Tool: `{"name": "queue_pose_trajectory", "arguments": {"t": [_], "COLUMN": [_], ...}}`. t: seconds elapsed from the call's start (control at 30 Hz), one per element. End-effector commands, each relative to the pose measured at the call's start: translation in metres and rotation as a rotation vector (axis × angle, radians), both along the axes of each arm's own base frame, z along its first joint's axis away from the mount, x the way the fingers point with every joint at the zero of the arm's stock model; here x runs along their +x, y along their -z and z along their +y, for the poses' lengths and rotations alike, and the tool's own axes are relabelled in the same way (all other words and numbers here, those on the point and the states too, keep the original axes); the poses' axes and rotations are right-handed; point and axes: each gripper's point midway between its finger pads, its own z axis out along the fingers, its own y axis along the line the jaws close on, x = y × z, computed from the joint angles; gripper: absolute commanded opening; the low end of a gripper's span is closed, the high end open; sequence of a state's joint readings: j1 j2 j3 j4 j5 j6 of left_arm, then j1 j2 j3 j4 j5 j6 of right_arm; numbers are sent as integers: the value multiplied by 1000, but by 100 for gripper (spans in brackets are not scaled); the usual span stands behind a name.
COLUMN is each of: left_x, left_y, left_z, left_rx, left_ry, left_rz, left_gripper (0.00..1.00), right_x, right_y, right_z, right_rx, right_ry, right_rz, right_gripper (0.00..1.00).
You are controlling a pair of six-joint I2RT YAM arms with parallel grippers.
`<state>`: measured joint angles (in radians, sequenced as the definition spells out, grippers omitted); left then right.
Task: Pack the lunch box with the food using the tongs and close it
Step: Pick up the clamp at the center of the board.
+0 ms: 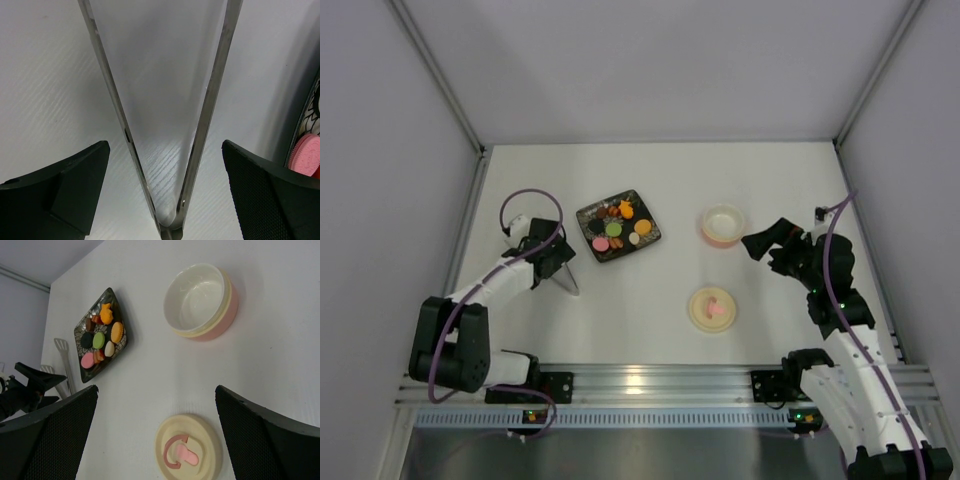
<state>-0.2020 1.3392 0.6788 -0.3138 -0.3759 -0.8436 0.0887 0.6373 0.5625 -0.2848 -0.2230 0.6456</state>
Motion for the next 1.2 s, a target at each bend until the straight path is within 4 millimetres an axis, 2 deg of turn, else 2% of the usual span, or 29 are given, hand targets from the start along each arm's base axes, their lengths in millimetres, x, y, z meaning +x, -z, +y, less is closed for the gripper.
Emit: {"name": "queue_pose_trajectory", "arguments": {"t": [0.0, 0.23, 0.47, 0.7, 0.97, 1.17], "left_x": [19, 13, 17, 16, -2, -10], "left_y": [-10, 3, 13, 12, 28, 31], "left_z": [1, 11, 1, -8, -2, 2], "left_rx": [15, 48, 27, 46, 57, 68], "left_ry": [-51, -124, -93, -85, -131, -137], "left_rz": [-52, -10, 12, 17, 66, 74], "left_gripper": [99, 99, 98, 98, 93, 86], "right_x": [6, 8, 8, 8, 6, 6], "right_y": [-6, -6, -8, -12, -11, -6], "right_z": [-4, -4, -1, 0, 1, 7], "right_rx": [-15, -11, 0, 11, 15, 32], "right_ry": [6, 9, -1, -7, -12, -40], "right_rz": [-36, -26, -22, -24, -22, -16], "right_gripper": [99, 99, 99, 100, 100, 100]}}
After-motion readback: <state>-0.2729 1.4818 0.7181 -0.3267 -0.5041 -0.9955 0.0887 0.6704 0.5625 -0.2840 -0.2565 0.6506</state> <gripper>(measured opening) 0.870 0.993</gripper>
